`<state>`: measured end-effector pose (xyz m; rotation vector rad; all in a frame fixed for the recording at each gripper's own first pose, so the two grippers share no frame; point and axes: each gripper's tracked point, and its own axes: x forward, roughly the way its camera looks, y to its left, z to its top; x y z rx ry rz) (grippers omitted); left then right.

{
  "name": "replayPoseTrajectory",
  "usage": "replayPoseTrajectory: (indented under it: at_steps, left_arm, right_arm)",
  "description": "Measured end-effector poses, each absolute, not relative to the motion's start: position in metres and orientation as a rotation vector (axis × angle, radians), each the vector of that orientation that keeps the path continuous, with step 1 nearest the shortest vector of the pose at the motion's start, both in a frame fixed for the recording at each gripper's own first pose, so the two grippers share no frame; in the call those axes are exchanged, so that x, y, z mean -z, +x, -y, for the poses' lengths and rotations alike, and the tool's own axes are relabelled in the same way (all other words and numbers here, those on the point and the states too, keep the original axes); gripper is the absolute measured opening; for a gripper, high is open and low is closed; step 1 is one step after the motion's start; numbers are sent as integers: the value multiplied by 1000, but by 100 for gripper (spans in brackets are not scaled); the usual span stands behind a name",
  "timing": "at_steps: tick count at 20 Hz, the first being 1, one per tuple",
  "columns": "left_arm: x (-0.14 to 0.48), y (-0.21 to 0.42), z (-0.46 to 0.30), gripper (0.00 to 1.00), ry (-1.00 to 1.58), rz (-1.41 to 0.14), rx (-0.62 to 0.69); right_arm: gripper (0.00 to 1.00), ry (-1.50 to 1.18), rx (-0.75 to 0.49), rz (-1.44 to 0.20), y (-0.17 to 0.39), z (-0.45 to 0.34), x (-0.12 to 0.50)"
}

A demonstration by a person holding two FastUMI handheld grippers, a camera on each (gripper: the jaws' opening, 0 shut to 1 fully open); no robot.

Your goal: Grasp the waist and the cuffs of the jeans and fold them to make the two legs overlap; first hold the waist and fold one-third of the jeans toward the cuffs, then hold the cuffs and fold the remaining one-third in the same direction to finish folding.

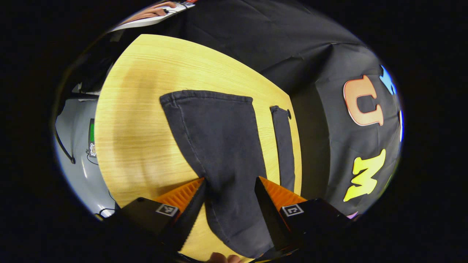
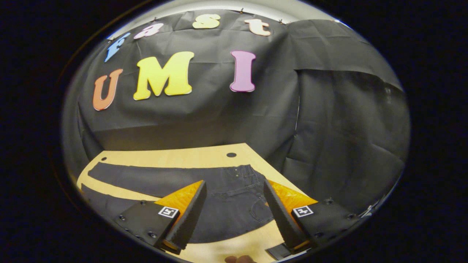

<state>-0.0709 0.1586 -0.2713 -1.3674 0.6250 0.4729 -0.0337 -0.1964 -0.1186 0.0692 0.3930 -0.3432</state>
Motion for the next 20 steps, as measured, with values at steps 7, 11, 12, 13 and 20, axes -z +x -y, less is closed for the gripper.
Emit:
replayPoseTrajectory:
  at_steps: [7,11,12,13,20]
  left_arm:
    - [284,-55,-162,12,-1547,-560,-414]
    - [285,-51,-162,4,-1545,-573,-394]
    - [281,-50,-162,4,-1557,-567,-387]
    - [279,-49,-162,3,-1573,-559,-387]
    - [255,-39,-159,3,-1651,-484,-340]
  right_arm:
    - [97,503,452,-784,-54,226,232]
    - [84,795,512,-874,-57,229,265]
    - [91,825,511,-880,-53,230,268]
    - [90,846,510,-893,-52,230,271]
    - [70,1044,535,-840,-28,234,275]
